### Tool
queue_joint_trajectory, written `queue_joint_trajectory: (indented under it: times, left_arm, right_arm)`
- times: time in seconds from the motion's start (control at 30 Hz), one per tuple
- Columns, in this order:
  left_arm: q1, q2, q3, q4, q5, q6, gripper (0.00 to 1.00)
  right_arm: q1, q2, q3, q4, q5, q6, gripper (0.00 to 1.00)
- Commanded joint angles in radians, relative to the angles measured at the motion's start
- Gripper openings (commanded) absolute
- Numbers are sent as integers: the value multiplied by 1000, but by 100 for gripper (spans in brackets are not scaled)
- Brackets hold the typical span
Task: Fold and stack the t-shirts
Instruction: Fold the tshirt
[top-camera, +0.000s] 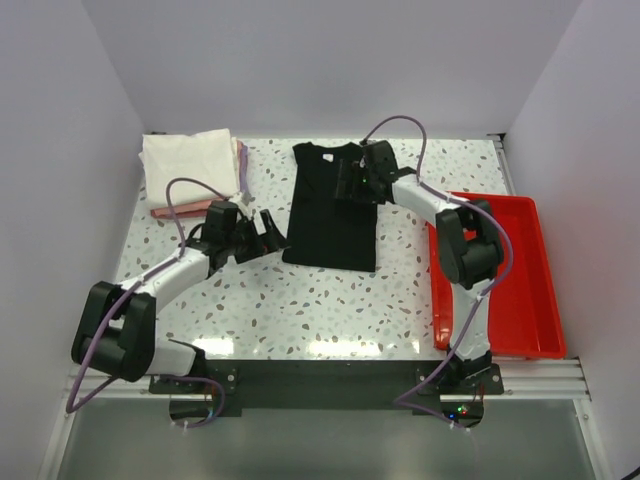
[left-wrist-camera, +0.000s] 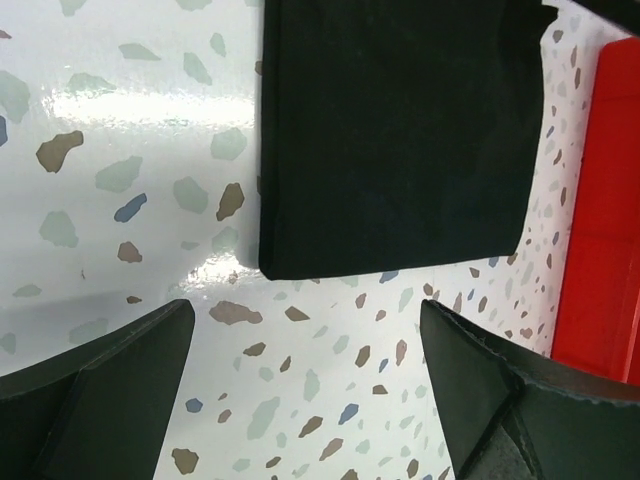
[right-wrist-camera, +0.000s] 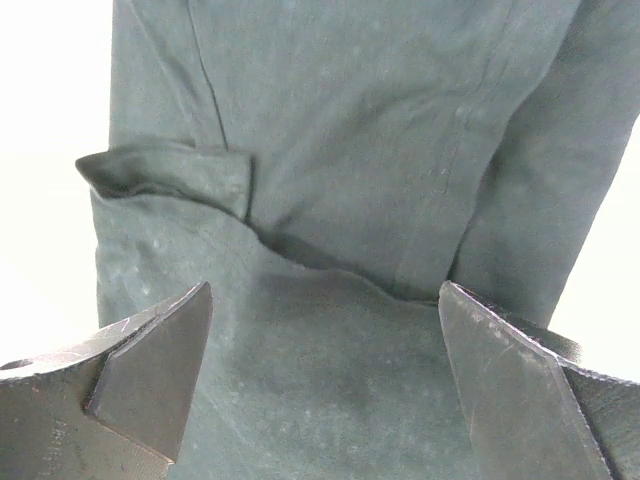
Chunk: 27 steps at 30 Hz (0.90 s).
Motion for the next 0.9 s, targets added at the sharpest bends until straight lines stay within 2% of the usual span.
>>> queue_joint_trajectory:
  times: [0.0,0.2,0.23,0.3,0.33,0.4,0.53,0.67,0.7,0.8,0.87]
  left_arm:
    - [-1,33,15,53,-3,33,100]
    - [-27,97,6,99,27,27,98]
    - [-32,108,3,103,24,25,93]
    - [-39,142,3,120,24,20,88]
    - [-41,156,5,129,24,16,79]
    - [-41,197,17,142,20,13,70]
    - [-41,240,32,188,29,-4,58]
    - [-42,281,43,209,29,-12,48]
    - [-45,291,46,212,35,-10,42]
    - [-65,315,35,249,106,-19,33]
    - [-85,315,23,238,83,-26,29]
  right_arm:
    - [0,-59,36,-29,73,8,99]
    - [0,-308,-137,-54,81,41,99]
    - [0,-348,-200,-52,78,44,99]
    - [-2,-443,-267,-48,50,58,99]
    - [-2,-470,-336,-43,38,63,99]
    - [0,-545,-402,-34,4,98,99]
    - [1,-629,-551,15,-83,118,99]
    - [18,-657,-596,-14,-100,97,99]
    - [24,-657,-600,-26,-94,90,99]
    - [29,-662,-624,-51,-79,87,99]
    - [30,-666,-639,-51,-74,90,99]
